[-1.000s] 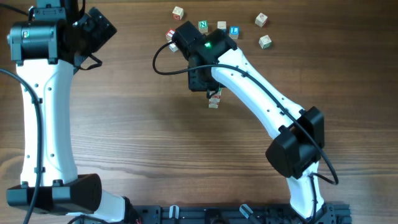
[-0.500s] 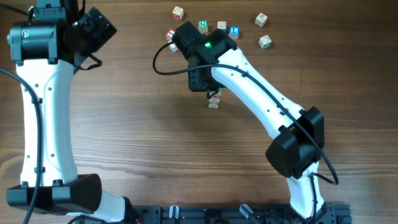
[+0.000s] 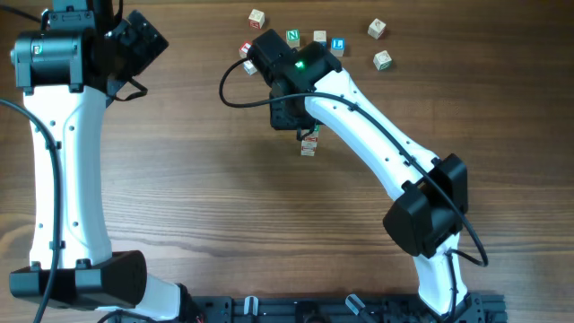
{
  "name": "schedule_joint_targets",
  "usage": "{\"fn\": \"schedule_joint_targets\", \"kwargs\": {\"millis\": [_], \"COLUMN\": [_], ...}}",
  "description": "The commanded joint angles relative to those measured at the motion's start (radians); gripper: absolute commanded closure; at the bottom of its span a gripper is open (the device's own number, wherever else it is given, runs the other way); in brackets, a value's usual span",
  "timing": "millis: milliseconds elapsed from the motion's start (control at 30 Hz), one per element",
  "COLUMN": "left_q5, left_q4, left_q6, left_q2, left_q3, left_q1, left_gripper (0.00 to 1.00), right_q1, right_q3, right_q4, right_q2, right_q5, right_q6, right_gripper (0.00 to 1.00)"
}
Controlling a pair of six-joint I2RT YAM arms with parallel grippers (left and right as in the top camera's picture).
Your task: Form a tower
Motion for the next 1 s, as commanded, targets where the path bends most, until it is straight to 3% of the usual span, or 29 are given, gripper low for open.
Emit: {"fn": "schedule_joint_targets", "kwargs": {"millis": [0, 967], "left_q5": [-0.009, -0.01], "left_q4": [0.003, 0.003], "left_q6": [0.008, 0.008], "left_q2": [-0.002, -0.002], "left_q3": [0.0, 0.0], "left_q1": [0.005, 0.005], "left_gripper": [0.0, 0.0], "right_q1": [-0.004, -0.004], "right_q3": [-0.006, -0.006], "right_q4": [0.0, -0.039], "right_q2": [0.013, 0.013], "right_q5": [0.002, -0.032], "right_q6": [0.005, 0.004], "right_gripper": [0.95, 0.95]}}
